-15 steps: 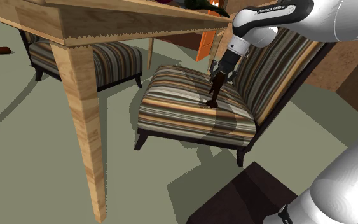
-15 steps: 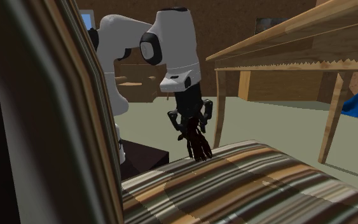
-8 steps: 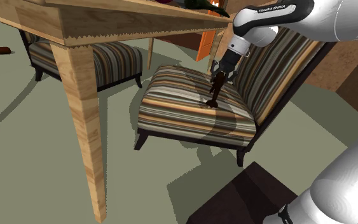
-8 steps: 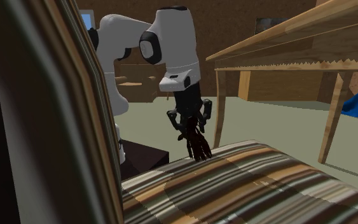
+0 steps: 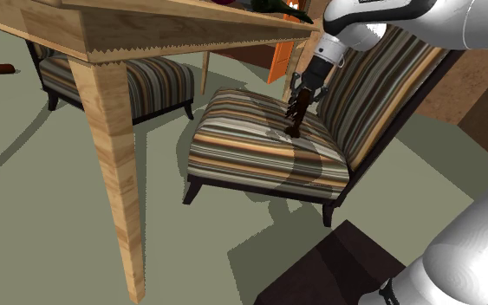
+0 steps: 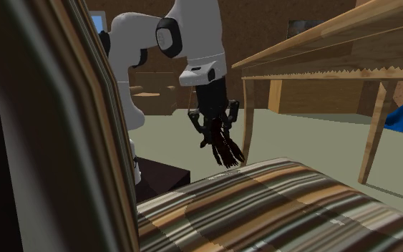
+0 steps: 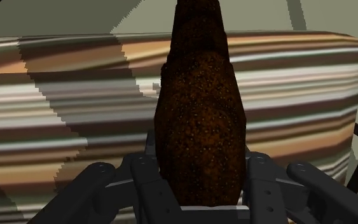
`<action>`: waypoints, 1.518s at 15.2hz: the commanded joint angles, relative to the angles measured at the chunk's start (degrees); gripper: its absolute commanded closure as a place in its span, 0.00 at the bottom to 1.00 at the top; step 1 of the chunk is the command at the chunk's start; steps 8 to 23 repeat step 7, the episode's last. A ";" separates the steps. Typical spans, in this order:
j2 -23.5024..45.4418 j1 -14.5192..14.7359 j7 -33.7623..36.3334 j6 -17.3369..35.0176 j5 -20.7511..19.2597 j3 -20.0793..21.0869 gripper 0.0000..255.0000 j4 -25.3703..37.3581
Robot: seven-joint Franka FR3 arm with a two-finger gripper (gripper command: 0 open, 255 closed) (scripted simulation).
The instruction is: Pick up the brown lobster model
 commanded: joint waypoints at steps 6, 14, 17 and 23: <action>0.20 -0.13 1.03 -4.64 -0.19 -0.10 1.00 4.95; 0.21 -0.13 1.03 -4.64 -0.19 -0.10 1.00 4.96; 0.21 -0.13 1.03 -4.64 -0.19 -0.10 1.00 4.96; 0.21 -0.13 1.03 -4.64 -0.19 -0.10 1.00 4.96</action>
